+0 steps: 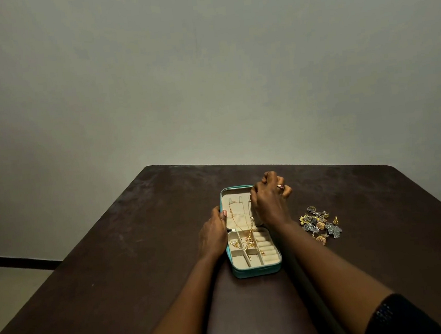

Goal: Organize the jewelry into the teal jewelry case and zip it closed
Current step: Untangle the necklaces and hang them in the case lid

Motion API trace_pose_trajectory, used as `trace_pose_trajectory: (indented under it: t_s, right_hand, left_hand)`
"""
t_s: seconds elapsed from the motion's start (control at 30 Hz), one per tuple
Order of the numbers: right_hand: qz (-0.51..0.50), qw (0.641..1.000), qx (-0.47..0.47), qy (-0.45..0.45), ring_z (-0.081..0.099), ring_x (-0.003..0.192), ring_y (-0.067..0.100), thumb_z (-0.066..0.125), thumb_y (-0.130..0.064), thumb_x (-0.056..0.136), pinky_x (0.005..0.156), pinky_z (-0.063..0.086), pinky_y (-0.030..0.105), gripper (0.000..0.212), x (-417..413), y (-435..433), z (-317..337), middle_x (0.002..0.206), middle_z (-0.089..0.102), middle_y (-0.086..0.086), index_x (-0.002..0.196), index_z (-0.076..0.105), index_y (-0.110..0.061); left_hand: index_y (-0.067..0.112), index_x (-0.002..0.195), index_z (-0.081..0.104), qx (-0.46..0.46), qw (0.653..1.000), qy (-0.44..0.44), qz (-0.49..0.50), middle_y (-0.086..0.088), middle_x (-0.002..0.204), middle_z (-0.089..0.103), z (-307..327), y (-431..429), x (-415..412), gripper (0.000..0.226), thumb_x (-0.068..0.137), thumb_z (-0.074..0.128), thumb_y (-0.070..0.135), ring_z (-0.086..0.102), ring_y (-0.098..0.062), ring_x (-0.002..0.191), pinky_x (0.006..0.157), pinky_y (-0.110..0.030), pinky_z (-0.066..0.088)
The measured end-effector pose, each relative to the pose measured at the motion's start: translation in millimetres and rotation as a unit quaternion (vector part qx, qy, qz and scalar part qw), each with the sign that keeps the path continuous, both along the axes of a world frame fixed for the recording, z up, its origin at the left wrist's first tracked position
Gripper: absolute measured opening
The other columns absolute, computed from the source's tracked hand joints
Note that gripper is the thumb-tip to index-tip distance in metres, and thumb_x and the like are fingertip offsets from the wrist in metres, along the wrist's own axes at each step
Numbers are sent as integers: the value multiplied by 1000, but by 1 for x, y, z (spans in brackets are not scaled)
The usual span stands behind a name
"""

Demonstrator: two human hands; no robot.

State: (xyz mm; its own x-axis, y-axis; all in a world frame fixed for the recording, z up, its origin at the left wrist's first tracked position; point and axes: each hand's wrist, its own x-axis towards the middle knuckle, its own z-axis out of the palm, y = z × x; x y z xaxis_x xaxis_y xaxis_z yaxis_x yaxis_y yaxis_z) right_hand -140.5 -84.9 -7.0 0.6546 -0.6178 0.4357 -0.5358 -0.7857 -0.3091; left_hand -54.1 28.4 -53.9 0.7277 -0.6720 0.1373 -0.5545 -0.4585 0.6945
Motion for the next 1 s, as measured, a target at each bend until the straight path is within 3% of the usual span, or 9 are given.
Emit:
trace_pose_trajectory:
  t_s: [0.13, 0.3, 0.37, 0.43, 0.57, 0.63, 0.77, 0.83, 1.0]
  right_hand:
    - [-7, 1000, -19, 2, 33, 122, 29, 41, -17, 98, 92, 43, 45, 23, -8, -7, 1, 134, 32, 16, 107, 57, -2]
    - [1, 998, 30, -62, 36, 113, 27, 43, -25, 96, 91, 39, 44, 25, -7, -11, 2, 129, 34, 13, 98, 59, -6]
    - [11, 994, 75, -82, 35, 112, 24, 47, -25, 95, 96, 33, 42, 23, -5, -11, 4, 124, 34, 11, 96, 60, -6]
    - [41, 982, 145, -116, 38, 105, 19, 51, -21, 94, 98, 38, 40, 20, -5, -8, 9, 115, 34, 8, 94, 61, -3]
    - [70, 958, 241, -136, 41, 95, 13, 55, -16, 92, 86, 41, 24, 21, -11, -5, 18, 107, 34, 5, 95, 62, 4]
    - [69, 953, 261, -138, 44, 98, 16, 56, -16, 92, 92, 45, 29, 20, -15, -6, 17, 107, 36, 6, 94, 63, 2]
    - [43, 933, 302, -192, 53, 108, 23, 57, -10, 90, 95, 50, 37, 13, -16, -15, 11, 117, 46, 15, 82, 67, -8]
    - [29, 917, 336, -214, 62, 100, 24, 58, -9, 89, 88, 55, 36, 16, -12, -21, 9, 118, 53, 19, 75, 65, -14]
    - [13, 887, 396, -236, 66, 81, 25, 58, 1, 86, 80, 56, 36, 20, -16, -9, 18, 93, 67, 22, 68, 63, -7]
  left_hand:
    - [17, 131, 40, 1, 1000, 0, -3, -8, 119, 63, -1, 0, 1, 39, 102, 21, 35, 60, -25, 104, 86, -42, 48]
    - [13, 124, 44, 7, 1000, -19, 1, -10, 118, 63, -1, 0, 0, 38, 103, 21, 34, 59, -27, 104, 82, -38, 44]
    - [13, 125, 45, 9, 1000, -19, 4, -9, 118, 63, 0, 0, 0, 38, 103, 21, 34, 59, -26, 104, 82, -38, 44]
    - [13, 125, 46, 5, 1000, -20, 9, -10, 119, 63, -1, 0, 0, 39, 103, 23, 34, 60, -27, 105, 82, -38, 44]
    - [12, 125, 52, -43, 999, 4, 18, -11, 115, 65, -2, 0, 0, 39, 102, 29, 33, 61, -25, 101, 78, -34, 46]
    - [11, 127, 52, -61, 998, 11, 22, -11, 116, 65, -2, 1, -2, 39, 102, 31, 31, 62, -24, 101, 76, -31, 44]
    - [11, 129, 51, -84, 995, 24, 38, -13, 117, 64, -2, 2, -4, 38, 101, 36, 30, 61, -25, 103, 83, -36, 48]
    - [12, 131, 50, -83, 995, 24, 41, -13, 118, 64, -3, 2, -4, 38, 100, 37, 30, 60, -25, 106, 85, -37, 48]
    - [14, 139, 42, -129, 989, 28, 72, -9, 131, 54, -2, 1, -1, 44, 97, 46, 25, 47, -22, 122, 99, -34, 38]
